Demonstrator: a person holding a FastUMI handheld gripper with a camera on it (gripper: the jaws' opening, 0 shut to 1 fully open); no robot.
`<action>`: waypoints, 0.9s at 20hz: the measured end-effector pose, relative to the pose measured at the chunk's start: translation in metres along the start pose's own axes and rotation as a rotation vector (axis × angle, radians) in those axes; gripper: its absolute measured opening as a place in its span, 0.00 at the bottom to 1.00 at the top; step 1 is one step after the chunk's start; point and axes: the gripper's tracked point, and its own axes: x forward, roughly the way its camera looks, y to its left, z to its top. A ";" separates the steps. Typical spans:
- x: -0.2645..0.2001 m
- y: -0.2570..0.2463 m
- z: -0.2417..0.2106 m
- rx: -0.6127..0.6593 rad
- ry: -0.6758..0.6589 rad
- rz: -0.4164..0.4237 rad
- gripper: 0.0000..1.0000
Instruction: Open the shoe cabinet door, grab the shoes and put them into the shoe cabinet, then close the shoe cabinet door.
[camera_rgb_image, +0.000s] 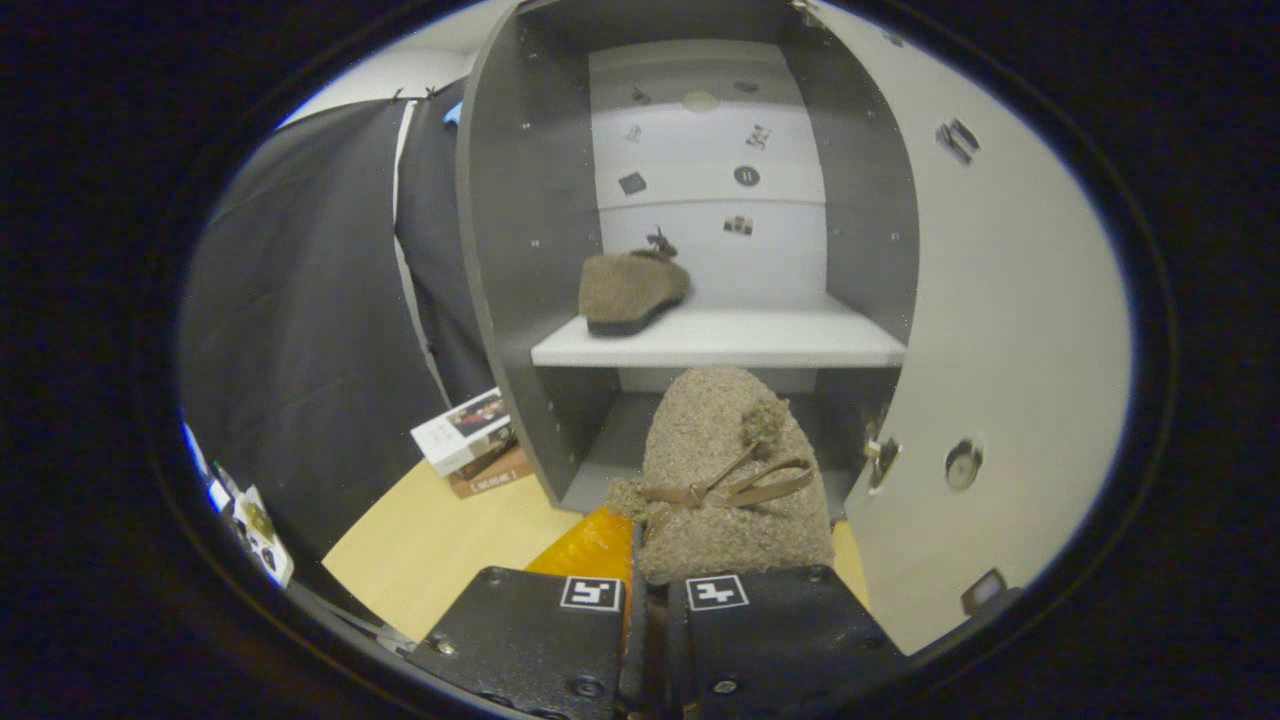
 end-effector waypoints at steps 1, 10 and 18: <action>0.004 0.000 0.016 0.005 -0.020 -0.001 0.11; 0.096 -0.030 0.136 0.028 -0.131 -0.107 0.11; 0.194 -0.065 0.198 0.086 -0.127 -0.182 0.11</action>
